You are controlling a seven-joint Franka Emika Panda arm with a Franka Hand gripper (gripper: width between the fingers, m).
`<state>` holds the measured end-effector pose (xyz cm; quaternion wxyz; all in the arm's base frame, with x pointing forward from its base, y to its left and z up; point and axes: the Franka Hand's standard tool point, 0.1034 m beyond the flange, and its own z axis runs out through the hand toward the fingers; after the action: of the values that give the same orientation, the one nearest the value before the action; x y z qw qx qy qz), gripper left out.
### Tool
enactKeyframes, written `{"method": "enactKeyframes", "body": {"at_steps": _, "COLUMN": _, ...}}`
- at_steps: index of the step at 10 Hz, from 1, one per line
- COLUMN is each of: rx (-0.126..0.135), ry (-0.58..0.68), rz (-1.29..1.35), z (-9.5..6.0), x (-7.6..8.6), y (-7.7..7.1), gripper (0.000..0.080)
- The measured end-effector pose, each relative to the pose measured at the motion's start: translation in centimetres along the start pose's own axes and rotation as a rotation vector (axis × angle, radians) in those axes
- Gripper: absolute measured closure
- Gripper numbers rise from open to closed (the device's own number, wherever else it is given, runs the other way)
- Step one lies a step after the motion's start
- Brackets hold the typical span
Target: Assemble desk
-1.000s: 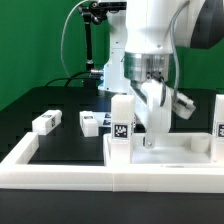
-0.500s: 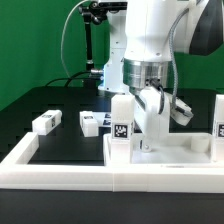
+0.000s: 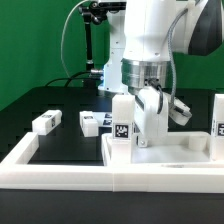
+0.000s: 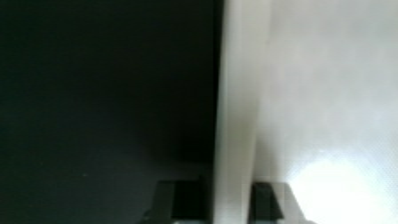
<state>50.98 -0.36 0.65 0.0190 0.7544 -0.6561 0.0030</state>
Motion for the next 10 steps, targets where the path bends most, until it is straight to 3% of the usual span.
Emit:
{"method": "enactKeyframes", "body": {"at_steps": 4, "rx": -0.002, "ry": 0.000, "rz": -0.003, "z": 0.0, "x": 0.1, "y": 0.2, "gripper": 0.0731}}
{"method": "enactKeyframes", "body": {"at_steps": 5, "rx": -0.007, "ry": -0.005, "rz": -0.014, "z": -0.3, "x": 0.1, "y": 0.8, "gripper": 0.0731}}
{"method": "enactKeyframes", "body": {"at_steps": 8, "rx": -0.014, "ry": -0.009, "rz": -0.177, "z": -1.2, "x": 1.8, "y": 2.8, "gripper": 0.0732}}
{"method": "enactKeyframes", "body": {"at_steps": 10, "rx": -0.019, "ry": -0.002, "rz": -0.218, "z": -1.1, "x": 3.1, "y": 3.2, "gripper": 0.0737}}
